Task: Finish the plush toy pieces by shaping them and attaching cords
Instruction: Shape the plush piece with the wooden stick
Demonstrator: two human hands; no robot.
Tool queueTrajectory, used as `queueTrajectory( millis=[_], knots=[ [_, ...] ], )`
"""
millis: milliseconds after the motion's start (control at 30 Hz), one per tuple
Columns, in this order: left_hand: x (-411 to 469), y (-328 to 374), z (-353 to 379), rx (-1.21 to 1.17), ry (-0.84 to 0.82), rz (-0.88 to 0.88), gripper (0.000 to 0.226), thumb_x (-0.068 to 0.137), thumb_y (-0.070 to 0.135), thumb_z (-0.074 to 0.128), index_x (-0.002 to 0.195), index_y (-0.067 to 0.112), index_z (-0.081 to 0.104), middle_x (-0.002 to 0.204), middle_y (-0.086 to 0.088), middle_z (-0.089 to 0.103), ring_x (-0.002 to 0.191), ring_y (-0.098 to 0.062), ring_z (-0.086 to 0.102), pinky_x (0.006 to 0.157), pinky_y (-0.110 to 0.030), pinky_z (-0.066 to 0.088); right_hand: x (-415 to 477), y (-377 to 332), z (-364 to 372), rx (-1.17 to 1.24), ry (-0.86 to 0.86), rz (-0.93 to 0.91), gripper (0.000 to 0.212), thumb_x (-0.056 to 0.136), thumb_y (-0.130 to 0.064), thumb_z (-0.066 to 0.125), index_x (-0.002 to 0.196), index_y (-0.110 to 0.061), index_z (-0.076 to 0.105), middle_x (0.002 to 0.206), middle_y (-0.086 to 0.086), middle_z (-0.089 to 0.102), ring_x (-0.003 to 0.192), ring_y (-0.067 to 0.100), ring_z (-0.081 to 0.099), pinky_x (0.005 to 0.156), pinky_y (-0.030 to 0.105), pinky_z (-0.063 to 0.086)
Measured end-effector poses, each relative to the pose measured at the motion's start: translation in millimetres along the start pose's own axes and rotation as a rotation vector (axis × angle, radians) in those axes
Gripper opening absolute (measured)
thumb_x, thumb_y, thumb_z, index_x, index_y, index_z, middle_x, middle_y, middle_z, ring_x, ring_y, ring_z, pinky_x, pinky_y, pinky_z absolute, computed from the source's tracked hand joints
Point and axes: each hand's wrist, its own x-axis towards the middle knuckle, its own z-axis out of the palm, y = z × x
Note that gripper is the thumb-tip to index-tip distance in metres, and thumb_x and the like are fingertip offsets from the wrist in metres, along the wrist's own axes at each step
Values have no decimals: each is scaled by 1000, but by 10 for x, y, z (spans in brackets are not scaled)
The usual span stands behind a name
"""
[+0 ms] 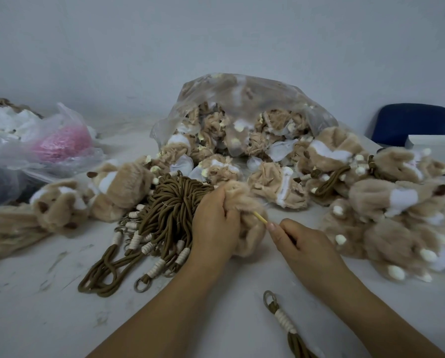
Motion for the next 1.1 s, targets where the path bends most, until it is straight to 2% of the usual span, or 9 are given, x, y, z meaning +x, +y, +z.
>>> queueTrajectory(
  millis=[167, 267, 367, 500, 633, 800, 900, 967, 1100],
  knots=[
    [17, -37, 0, -26, 5, -92, 25, 87, 0, 45, 104, 7, 62, 98, -8, 67, 95, -26, 62, 88, -48, 50, 3, 7, 1, -26, 5, -8, 53, 77, -72, 23, 60, -22, 32, 53, -10, 45, 50, 10, 40, 50, 31, 31],
    [-7, 11, -17, -49, -12, -71, 29, 87, 12, 46, 109, 13, 64, 96, -2, 69, 92, -22, 64, 83, -39, 53, 4, -3, 11, -54, 47, -14, 51, 79, -70, 21, 60, -24, 32, 57, -15, 50, 52, 10, 44, 49, 30, 32],
    [-37, 32, 20, 10, -90, -27, 17, 92, 21, 47, 93, 11, 62, 83, -3, 65, 80, -22, 61, 73, -40, 51, 10, 0, 28, -62, 88, -6, 49, 79, -69, 20, 60, -25, 32, 50, -9, 45, 51, 10, 44, 51, 34, 35],
    [-15, 37, 29, 65, -214, -31, 17, 98, 22, 47, 84, 19, 58, 78, 4, 64, 75, -12, 59, 66, -21, 44, 16, 24, 36, -73, 102, -34, 48, 80, -67, 21, 60, -25, 34, 48, -7, 42, 53, 10, 46, 51, 31, 33],
    [-20, 57, 19, -26, -286, -55, 22, 87, 35, 45, 71, 20, 52, 70, 5, 58, 64, -6, 50, 65, -31, 44, 27, 20, 31, -53, 95, -53, 46, 80, -66, 21, 60, -26, 33, 55, -15, 50, 56, 7, 48, 51, 24, 33],
    [-21, 37, 26, -259, -168, -45, 53, 87, 62, 34, 95, 20, 65, 101, -2, 67, 105, -19, 59, 95, -40, 47, 32, -1, 16, -48, 100, -63, 46, 81, -67, 22, 60, -27, 31, 60, -23, 52, 55, 4, 49, 49, 21, 34],
    [12, 45, 10, -471, -161, -122, 38, 92, 53, 45, 114, 30, 65, 119, 3, 66, 115, -14, 60, 101, -38, 48, 19, 6, 24, -83, 77, -82, 46, 82, -67, 21, 60, -27, 31, 62, -22, 52, 58, 7, 49, 50, 25, 35],
    [12, 45, 6, -510, -188, -132, 33, 94, 49, 49, 117, 30, 64, 114, 2, 68, 107, -10, 65, 94, -31, 53, 11, 9, 31, -86, 65, -87, 46, 83, -66, 21, 61, -27, 31, 63, -22, 51, 57, 8, 48, 50, 26, 34],
    [-4, 54, 38, -489, -164, -150, 45, 92, 51, 48, 103, 10, 62, 96, -19, 67, 81, -14, 64, 78, -32, 55, 4, 5, 30, -82, 68, -96, 46, 83, -66, 21, 61, -26, 31, 58, -17, 50, 55, 10, 46, 47, 25, 29]
  ],
)
